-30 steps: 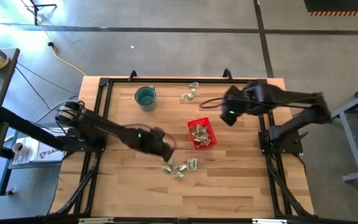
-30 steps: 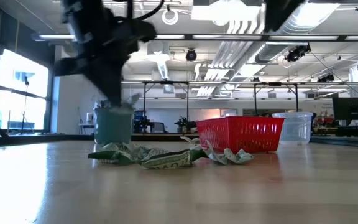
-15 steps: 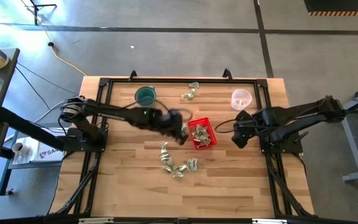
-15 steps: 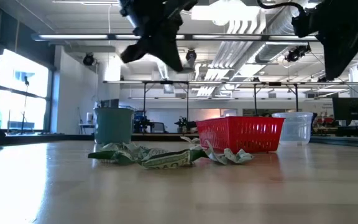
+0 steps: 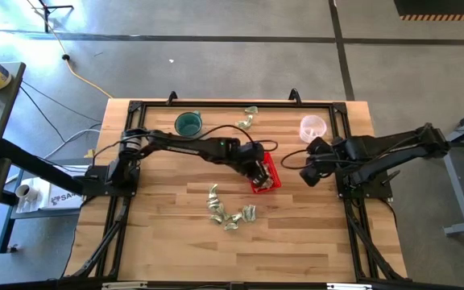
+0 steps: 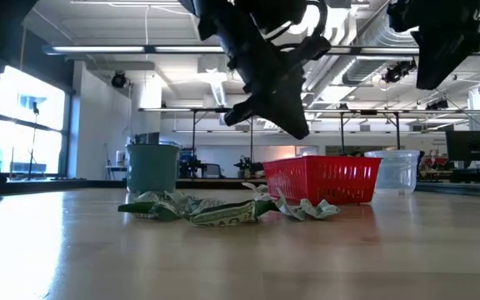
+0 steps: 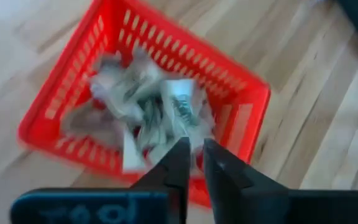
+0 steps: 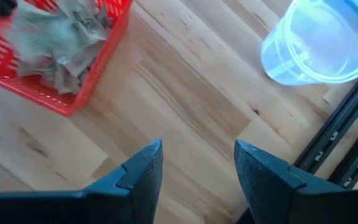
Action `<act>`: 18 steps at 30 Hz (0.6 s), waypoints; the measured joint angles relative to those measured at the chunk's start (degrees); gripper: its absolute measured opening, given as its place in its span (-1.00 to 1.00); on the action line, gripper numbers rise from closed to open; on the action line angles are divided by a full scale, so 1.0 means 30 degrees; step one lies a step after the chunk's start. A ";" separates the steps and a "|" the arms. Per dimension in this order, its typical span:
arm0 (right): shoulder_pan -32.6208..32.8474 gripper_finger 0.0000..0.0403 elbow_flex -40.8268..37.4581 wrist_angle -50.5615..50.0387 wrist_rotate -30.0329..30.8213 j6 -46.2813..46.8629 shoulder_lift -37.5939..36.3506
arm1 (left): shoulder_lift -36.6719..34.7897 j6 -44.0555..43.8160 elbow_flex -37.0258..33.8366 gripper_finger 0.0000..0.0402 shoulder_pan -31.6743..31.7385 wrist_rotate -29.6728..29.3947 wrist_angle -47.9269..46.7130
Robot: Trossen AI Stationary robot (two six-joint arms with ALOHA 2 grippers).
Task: Pick and place items into bin
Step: Put the stevia packet into the orange bin
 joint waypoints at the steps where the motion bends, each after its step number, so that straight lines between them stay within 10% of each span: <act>1: -0.0043 -0.04 0.0022 0.0146 0.0087 0.0003 -0.0103 | 0.0000 -0.0009 0.0115 -0.54 -0.0005 0.0153 -0.0256; 11: -0.2060 0.12 0.0022 0.4155 -0.0910 -0.2411 0.0352 | -0.2374 0.0531 0.0161 0.03 -0.0827 -0.1575 -0.7567; 18: -0.6469 0.15 0.0022 0.8561 -0.3373 -0.6315 0.2512 | -0.5883 -0.3546 0.0182 0.04 -0.4668 -0.5235 -1.0775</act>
